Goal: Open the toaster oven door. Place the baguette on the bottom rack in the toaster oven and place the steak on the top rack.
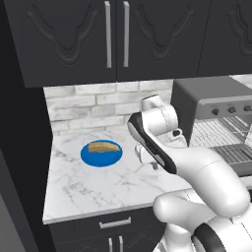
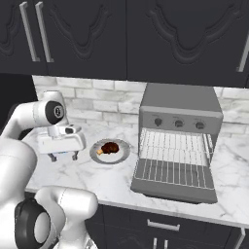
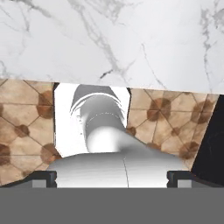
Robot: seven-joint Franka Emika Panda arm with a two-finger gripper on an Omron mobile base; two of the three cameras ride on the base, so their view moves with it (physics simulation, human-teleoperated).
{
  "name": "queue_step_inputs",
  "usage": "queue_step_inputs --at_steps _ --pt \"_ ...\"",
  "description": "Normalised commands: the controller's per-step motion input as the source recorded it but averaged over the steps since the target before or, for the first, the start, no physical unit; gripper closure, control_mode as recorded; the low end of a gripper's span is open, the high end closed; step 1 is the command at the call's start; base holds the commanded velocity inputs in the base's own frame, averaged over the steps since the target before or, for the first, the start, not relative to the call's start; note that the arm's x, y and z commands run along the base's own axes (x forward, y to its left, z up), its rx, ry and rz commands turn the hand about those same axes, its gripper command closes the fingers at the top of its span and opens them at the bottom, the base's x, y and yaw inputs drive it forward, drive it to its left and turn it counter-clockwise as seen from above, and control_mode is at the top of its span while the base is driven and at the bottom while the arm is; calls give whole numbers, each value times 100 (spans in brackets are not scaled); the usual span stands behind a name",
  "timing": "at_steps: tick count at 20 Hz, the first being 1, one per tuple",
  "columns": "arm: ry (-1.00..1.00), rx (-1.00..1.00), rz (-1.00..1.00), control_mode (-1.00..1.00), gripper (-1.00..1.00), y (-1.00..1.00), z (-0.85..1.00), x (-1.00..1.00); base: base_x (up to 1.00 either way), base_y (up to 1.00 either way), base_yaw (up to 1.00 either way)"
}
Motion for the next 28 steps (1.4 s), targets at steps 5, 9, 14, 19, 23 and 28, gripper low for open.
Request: queue_step_inputs --at_steps 5,9,14,19,23,28 --pt "16 0 10 -100 -100 19 0 -10 0 0 0" --pt "23 3 11 -100 -100 15 -1 -8 0 0 0" --pt "22 9 6 -100 -100 17 -6 -7 0 0 0" --pt "0 7 0 -100 -100 18 -7 12 0 0 0" --pt "-15 0 8 -100 -100 10 -2 2 0 0 0" --pt "-49 0 6 -100 -100 9 0 11 0 0 0"
